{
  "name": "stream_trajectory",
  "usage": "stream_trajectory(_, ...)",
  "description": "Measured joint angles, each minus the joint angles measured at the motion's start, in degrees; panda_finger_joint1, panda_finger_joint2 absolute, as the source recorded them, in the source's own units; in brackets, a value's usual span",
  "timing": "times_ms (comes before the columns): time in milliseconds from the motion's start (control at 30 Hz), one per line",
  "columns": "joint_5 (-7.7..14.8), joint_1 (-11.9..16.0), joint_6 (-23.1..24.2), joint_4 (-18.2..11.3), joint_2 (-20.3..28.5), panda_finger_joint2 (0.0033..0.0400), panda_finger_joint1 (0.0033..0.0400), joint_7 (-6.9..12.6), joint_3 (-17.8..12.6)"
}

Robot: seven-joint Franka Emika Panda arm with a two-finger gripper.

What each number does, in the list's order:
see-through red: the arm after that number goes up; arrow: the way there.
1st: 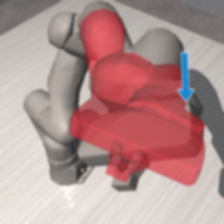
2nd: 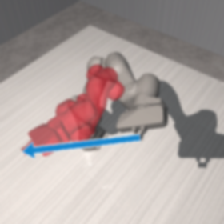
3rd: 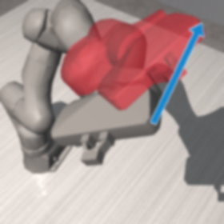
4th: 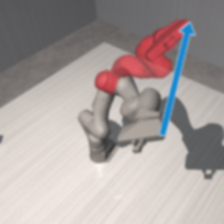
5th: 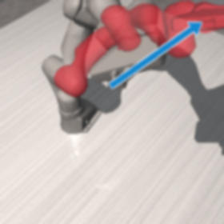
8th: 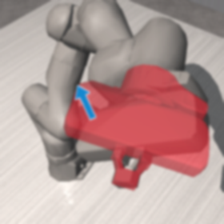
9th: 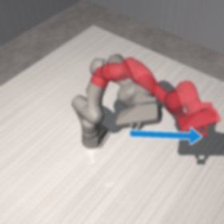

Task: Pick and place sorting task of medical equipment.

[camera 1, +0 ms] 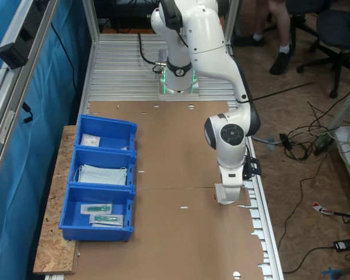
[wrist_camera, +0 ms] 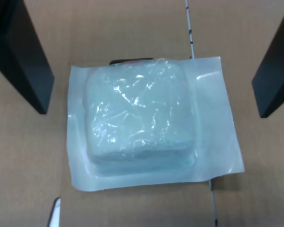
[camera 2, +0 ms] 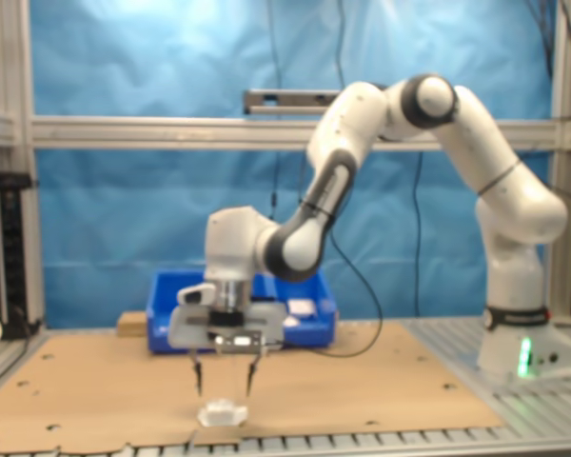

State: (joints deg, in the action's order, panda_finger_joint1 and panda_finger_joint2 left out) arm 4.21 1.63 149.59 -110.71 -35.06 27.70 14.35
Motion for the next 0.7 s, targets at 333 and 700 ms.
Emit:
stream_trajectory(333,0.0,0.0,1.1,1.1,-2.1,0.0400,0.0400,0.00,0.0)
stream_trajectory(700,0.0,0.0,1.6,1.6,-3.9,0.0400,0.0400,0.00,-0.1)
